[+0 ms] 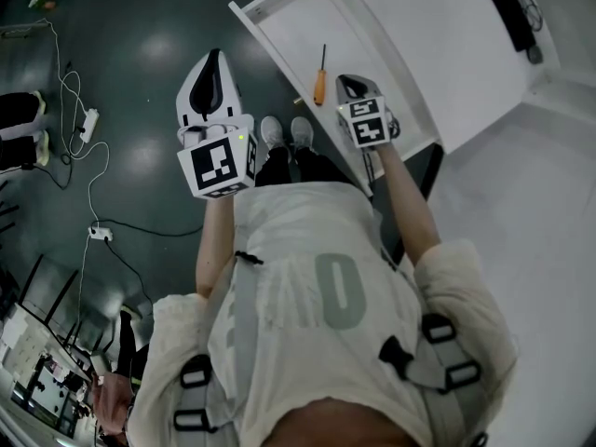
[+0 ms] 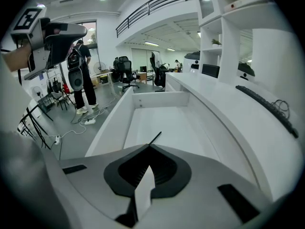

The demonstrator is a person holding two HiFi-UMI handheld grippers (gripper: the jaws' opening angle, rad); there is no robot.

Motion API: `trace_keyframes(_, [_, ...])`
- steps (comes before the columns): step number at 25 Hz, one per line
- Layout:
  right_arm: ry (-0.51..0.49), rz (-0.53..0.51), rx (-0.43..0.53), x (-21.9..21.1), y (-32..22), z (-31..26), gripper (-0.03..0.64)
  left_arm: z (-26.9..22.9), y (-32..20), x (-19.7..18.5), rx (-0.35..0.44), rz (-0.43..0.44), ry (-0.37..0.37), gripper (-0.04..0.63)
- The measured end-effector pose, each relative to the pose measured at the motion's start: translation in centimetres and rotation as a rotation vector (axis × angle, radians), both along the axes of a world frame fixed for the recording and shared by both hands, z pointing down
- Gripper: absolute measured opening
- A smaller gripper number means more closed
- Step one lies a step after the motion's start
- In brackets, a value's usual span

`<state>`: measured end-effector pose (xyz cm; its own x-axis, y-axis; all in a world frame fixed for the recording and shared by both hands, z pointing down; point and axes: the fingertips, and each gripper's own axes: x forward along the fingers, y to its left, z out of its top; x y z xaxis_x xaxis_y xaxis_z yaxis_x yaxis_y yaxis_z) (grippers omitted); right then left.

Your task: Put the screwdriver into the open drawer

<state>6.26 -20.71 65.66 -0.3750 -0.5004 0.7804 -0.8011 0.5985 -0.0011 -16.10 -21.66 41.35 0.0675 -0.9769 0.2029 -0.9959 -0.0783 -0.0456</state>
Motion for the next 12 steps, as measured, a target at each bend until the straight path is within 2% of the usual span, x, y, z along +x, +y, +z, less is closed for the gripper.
trace_keyframes(7, [0.008,-0.015,0.036,-1.1,-2.5,-1.8,0.005,-1.2,-0.4,-0.7,0.036,-0.006,0.006,0.005])
trace_keyframes(12, [-0.007,-0.020,0.136,-2.5,-5.3,-5.7,0.005,-2.5,-0.5,-1.3,0.074,-0.014,0.014,0.005])
